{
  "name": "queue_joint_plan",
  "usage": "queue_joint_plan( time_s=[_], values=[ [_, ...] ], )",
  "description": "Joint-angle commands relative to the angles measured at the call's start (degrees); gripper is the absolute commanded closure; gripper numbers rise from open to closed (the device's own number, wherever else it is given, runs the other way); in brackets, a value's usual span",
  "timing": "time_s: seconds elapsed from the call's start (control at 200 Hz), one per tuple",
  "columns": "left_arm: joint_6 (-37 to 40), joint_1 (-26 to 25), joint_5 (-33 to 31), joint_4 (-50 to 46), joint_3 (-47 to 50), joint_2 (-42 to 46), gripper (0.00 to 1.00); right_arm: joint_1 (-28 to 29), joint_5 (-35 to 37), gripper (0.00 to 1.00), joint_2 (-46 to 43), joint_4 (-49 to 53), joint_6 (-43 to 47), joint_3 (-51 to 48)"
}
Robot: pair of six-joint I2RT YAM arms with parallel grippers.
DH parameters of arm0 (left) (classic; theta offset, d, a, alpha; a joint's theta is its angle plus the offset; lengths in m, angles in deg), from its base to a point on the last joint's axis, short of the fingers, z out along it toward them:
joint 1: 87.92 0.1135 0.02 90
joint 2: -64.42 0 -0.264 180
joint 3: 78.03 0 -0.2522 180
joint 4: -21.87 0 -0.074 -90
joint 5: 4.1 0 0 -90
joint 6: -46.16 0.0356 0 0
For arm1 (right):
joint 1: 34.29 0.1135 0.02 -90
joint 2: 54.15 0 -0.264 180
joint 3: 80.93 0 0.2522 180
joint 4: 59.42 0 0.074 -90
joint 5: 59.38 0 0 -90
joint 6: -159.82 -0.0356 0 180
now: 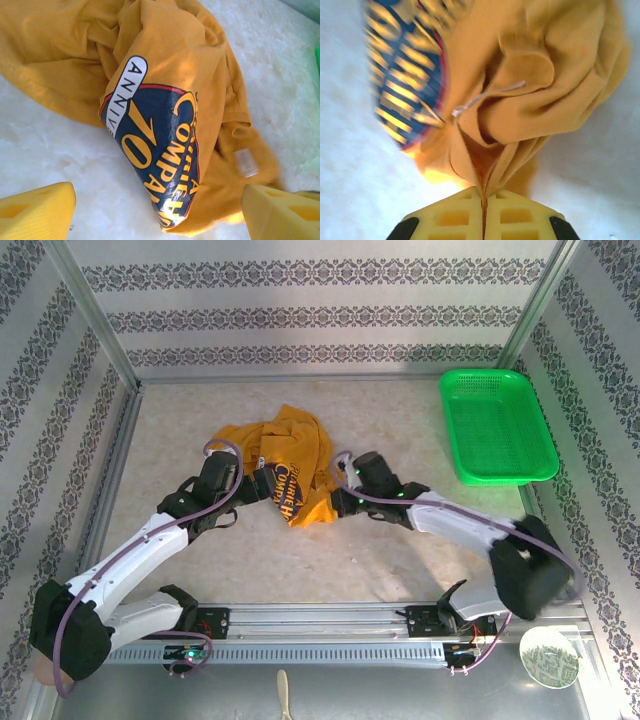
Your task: Fold the inside-out t-shirt
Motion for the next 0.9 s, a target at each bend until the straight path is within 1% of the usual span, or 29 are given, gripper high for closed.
queue_joint_plan(
  time_s=[0.0, 0.105, 0.18, 0.24, 0.325, 0.425, 0.51, 0.6, 0.794, 0.844, 0.894],
  values=[
    [-0.64, 0.03, 1.54, -2.29, 1.22, 1.62, 0.14, -1.41, -3.57, 1.0, -10.6, 4.72, -2.24, 7.25],
    [-2.36, -0.87, 3.37, 1.08, 2.83, 3.24, 0.14, -2.7, -3.46, 1.0, -15.67, 9.15, -3.98, 12.11],
    [-3.89, -1.65, 5.24, 4.18, 3.55, 3.85, 0.14, -3.18, -3.65, 1.0, -17.08, 11.49, -5.45, 15.05],
    [-5.0, -3.03, 5.2, 5.08, 3.45, 4.52, 0.14, -3.31, -3.62, 1.0, -17.66, 12.25, -6.95, 16.36],
    [-7.01, -4.77, 4.8, 8.59, 5.04, 6.14, 0.14, -3.11, -3.0, 1.0, -18.57, 11.89, -9.85, 16.54],
    [-8.64, -5.44, 6.77, 14.63, 7.28, 5.93, 0.14, -2.11, -0.62, 1.0, -19.81, 12.03, -11.51, 16.29],
    [-8.56, -5.85, 9.22, 17.76, 7.64, 4.18, 0.13, -1.54, 1.61, 1.0, -21.47, 12.45, -12.85, 15.58],
    [-7.49, -7.76, 10.64, 20.07, 7.57, 2.74, 0.13, -1.07, 3.58, 1.0, -23.47, 12.75, -14.66, 14.47],
    [-0.48, -14.08, 7.51, 17.83, 4.07, 0.9, 0.13, -0.02, 8.67, 1.0, -27.2, 13.32, -16.16, 11.63],
    [1.53, -16.68, 4.54, 17.77, 3.6, 0.74, 0.13, 0.41, 10.09, 1.0, -27.97, 13.24, -16.47, 11.07],
    [3.59, -20.61, 0.65, 17.83, 3.02, 0.46, 0.13, 1.02, 11.39, 1.0, -28.6, 13.14, -16.8, 10.6]
  ],
)
